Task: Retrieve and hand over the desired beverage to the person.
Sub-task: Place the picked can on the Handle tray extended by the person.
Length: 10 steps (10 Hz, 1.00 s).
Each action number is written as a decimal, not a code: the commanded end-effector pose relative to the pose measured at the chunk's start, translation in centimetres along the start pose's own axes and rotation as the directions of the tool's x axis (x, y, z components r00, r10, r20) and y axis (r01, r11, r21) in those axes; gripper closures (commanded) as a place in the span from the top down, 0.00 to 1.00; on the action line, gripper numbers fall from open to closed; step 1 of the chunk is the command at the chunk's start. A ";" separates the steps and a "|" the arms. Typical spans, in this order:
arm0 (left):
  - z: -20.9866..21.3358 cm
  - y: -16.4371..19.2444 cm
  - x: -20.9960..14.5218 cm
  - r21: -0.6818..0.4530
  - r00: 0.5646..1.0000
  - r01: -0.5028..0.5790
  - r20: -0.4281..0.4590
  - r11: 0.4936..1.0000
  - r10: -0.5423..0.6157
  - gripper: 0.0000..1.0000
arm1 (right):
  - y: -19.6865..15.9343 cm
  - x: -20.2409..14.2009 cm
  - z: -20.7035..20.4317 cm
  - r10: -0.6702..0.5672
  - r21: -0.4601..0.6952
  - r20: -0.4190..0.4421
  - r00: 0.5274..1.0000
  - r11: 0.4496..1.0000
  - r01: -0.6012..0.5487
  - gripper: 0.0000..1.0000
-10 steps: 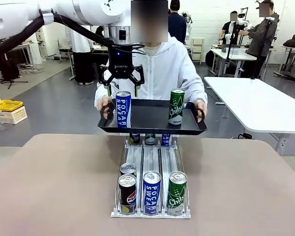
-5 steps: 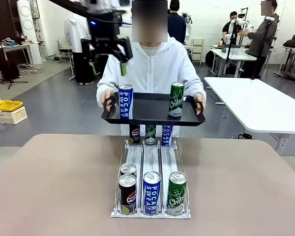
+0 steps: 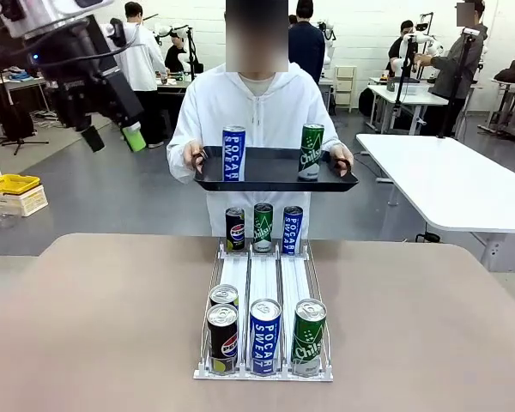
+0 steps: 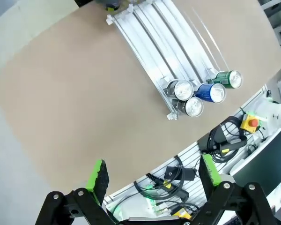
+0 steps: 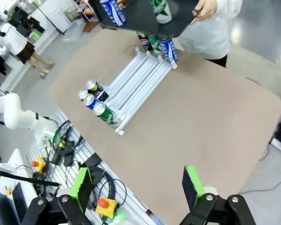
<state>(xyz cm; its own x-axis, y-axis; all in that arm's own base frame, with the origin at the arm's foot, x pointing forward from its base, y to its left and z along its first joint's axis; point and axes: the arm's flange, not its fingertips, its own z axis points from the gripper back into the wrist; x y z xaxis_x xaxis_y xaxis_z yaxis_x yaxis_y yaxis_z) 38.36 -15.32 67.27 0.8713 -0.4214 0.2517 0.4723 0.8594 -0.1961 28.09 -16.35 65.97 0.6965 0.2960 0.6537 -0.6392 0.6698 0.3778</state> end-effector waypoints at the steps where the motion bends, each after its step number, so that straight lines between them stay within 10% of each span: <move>1: -1.3 -0.7 0.3 -0.022 0.999 -0.043 0.007 0.999 0.043 1.00 | 0.0 0.1 0.0 0.017 0.017 0.013 1.000 1.000 -0.017 1.00; 10: -0.6 0.0 -0.3 -0.003 1.000 -0.013 -0.008 1.000 0.013 1.00 | 0.0 0.1 0.0 0.017 0.017 0.013 1.000 1.000 -0.017 1.00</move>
<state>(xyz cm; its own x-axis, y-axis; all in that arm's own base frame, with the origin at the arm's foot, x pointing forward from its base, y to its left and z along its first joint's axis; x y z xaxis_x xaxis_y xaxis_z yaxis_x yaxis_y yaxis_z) 38.19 -15.78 66.49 0.8865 -0.3994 0.2338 0.4465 0.8709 -0.2052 28.09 -16.35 65.97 0.6961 0.2964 0.6539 -0.6397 0.6696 0.3774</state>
